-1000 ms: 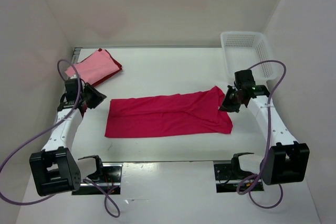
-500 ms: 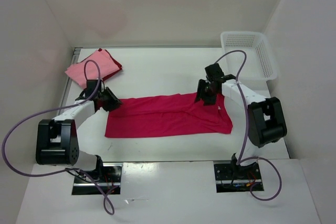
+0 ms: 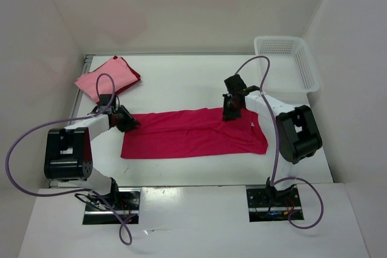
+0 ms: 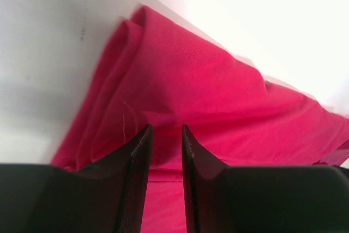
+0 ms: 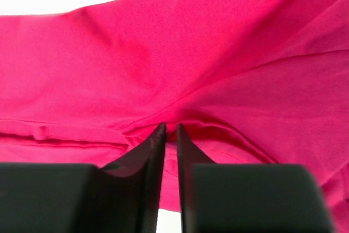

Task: Fold and stack the t-shirts
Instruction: Fold the other side of the tshirt into a rectangle

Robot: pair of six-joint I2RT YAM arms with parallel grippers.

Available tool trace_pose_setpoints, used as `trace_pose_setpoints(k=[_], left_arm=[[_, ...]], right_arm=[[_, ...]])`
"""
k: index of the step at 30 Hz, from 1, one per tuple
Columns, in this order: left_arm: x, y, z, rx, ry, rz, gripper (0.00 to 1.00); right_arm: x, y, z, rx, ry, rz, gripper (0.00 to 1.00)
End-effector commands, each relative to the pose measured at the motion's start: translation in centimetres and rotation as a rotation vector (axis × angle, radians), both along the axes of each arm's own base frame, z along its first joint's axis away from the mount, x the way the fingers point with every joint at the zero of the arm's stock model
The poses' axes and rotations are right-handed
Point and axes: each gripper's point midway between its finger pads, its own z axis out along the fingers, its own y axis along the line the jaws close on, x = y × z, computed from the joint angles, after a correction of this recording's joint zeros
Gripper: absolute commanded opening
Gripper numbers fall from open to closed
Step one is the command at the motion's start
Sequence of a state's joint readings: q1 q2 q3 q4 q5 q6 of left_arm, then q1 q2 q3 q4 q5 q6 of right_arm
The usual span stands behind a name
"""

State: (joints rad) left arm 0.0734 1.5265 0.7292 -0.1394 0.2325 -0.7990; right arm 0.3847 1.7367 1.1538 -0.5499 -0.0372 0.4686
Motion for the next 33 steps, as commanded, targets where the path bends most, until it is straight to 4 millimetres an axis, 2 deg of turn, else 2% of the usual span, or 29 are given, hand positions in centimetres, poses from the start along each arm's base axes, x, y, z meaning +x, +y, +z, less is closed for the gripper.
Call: trace_pose_setpoints(k=[1, 3, 4, 7, 9, 12, 13, 15, 18, 19, 20, 21, 25, 26, 28, 29, 30, 31, 33], left_arm=[[0.3, 0.3, -0.3, -0.014, -0.001, 0.027, 0.35], [0.3, 0.3, -0.3, -0.014, -0.001, 0.027, 0.35], [0.5, 0.3, -0.2, -0.013, -0.01, 0.027, 0.35], [1.0, 0.4, 0.2, -0.012, -0.029, 0.027, 0.35], [1.3, 0.4, 0.5, -0.011, -0.038, 0.027, 0.35], [1.4, 0.4, 0.5, -0.016, -0.036, 0.034, 0.35], [1.3, 0.2, 0.6, -0.024, -0.037, 0.029, 0.35], [1.5, 0.2, 0.7, -0.023, -0.046, 0.029, 0.35], [1.8, 0.3, 1.0, -0.022, -0.055, 0.029, 0.34], [2.0, 0.3, 1.2, -0.022, -0.055, 0.029, 0.34], [2.0, 0.3, 1.2, -0.022, -0.055, 0.029, 0.34], [2.7, 0.5, 2.3, -0.013, -0.083, 0.033, 0.34], [3.7, 0.7, 5.1, 0.0, -0.161, 0.038, 0.34], [4.1, 0.8, 6.0, 0.009, -0.188, 0.029, 0.34], [4.2, 0.6, 6.7, 0.024, -0.209, 0.015, 0.34], [4.2, 0.2, 7.0, 0.023, -0.209, 0.004, 0.34], [4.2, -0.1, 6.9, 0.035, -0.211, -0.011, 0.34], [4.1, -0.4, 6.9, 0.035, -0.211, -0.02, 0.34], [3.5, -1.3, 5.8, 0.017, -0.181, -0.055, 0.34]], right_arm=[[-0.7, -0.4, 0.6, -0.044, -0.013, 0.005, 0.14], [-1.8, -0.1, 0.6, -0.043, 0.018, 0.015, 0.07], [-2.1, -0.3, 0.9, -0.045, 0.022, 0.015, 0.05], [-4.7, -0.1, 0.7, -0.046, 0.076, 0.048, 0.02], [-5.6, 0.4, 1.0, -0.007, 0.103, 0.052, 0.02], [-8.0, 1.1, 1.0, 0.04, 0.145, 0.057, 0.02], [-9.2, 1.3, 0.7, 0.041, 0.171, 0.063, 0.04], [-10.4, 2.1, 1.2, 0.091, 0.191, 0.063, 0.07], [-12.2, 3.3, 1.2, 0.146, 0.231, 0.094, 0.17], [-12.6, 3.9, 1.5, 0.184, 0.255, 0.1, 0.29], [-12.7, 4.1, 1.9, 0.202, 0.252, 0.107, 0.35], [-12.8, 4.0, 2.1, 0.196, 0.256, 0.116, 0.39], [-9.4, 3.5, 5.1, 0.18, 0.142, 0.096, 0.42], [-8.4, 3.2, 5.4, 0.175, 0.106, 0.088, 0.35], [-6.1, 2.6, 4.8, 0.16, 0.066, 0.046, 0.24], [-4.9, 1.6, 4.1, 0.115, 0.041, 0.011, 0.19], [-3.9, 1.1, 3.6, 0.091, 0.029, -0.014, 0.1], [-3.2, 0.5, 2.5, 0.062, 0.051, -0.028, 0.07], [-2.0, -0.5, 1.6, -0.013, 0.035, -0.05, 0.06]])
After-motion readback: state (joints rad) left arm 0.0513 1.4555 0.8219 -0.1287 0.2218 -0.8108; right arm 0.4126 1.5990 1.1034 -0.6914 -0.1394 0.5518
